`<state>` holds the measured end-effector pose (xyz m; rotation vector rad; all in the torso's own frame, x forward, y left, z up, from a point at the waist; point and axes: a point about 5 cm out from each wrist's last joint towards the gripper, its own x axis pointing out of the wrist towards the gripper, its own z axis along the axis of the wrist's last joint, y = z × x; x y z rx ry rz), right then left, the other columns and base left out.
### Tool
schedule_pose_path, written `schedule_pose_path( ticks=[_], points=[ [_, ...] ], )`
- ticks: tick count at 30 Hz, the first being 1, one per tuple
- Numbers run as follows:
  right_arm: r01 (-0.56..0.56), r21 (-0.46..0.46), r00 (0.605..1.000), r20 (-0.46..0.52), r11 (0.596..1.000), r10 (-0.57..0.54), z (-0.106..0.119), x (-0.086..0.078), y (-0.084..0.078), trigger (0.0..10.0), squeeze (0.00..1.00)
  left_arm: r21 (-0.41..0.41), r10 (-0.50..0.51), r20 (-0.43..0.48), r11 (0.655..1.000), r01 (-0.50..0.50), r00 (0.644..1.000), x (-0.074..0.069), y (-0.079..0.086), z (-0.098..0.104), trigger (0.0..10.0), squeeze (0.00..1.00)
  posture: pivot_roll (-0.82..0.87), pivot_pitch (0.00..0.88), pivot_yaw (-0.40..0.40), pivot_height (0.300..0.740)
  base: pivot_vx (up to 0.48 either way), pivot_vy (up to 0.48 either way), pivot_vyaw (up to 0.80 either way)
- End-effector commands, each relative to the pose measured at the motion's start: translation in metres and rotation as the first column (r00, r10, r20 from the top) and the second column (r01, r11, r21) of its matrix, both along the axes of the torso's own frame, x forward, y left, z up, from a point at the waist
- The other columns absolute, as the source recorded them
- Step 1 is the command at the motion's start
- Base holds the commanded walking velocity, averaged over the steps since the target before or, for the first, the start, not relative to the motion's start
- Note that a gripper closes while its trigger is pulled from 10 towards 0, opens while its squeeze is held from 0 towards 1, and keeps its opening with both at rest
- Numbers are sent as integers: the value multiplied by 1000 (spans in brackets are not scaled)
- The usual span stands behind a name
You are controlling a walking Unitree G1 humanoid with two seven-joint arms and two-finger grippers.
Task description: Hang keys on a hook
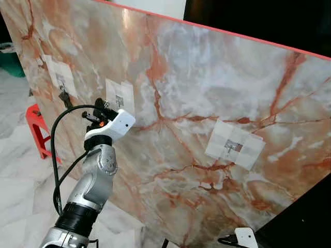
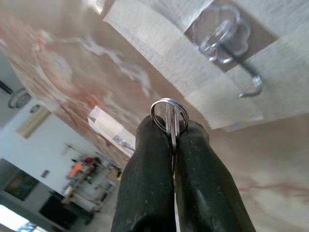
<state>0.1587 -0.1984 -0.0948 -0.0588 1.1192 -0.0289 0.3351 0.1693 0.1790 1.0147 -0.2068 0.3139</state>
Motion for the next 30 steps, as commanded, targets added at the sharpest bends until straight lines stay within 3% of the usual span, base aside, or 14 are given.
schedule_pose_path(
  ticks=[1,17,30],
  points=[
    [23,-10,999,28,1000,-23,3,6,-5,10000,0,38,-10,4,999,10,1000,2,-6,3,10000,0,95,0,-120,740,0,0,0],
    [22,-9,999,28,1000,-22,3,6,-5,10000,0,151,-101,-27,983,103,995,1,-21,-2,10000,0,96,0,-119,740,0,0,0],
    [18,-10,999,27,1000,-18,3,6,-5,10000,0,176,-126,-38,976,131,991,-9,-25,-8,10000,0,101,0,-119,740,0,0,0]
  ],
)
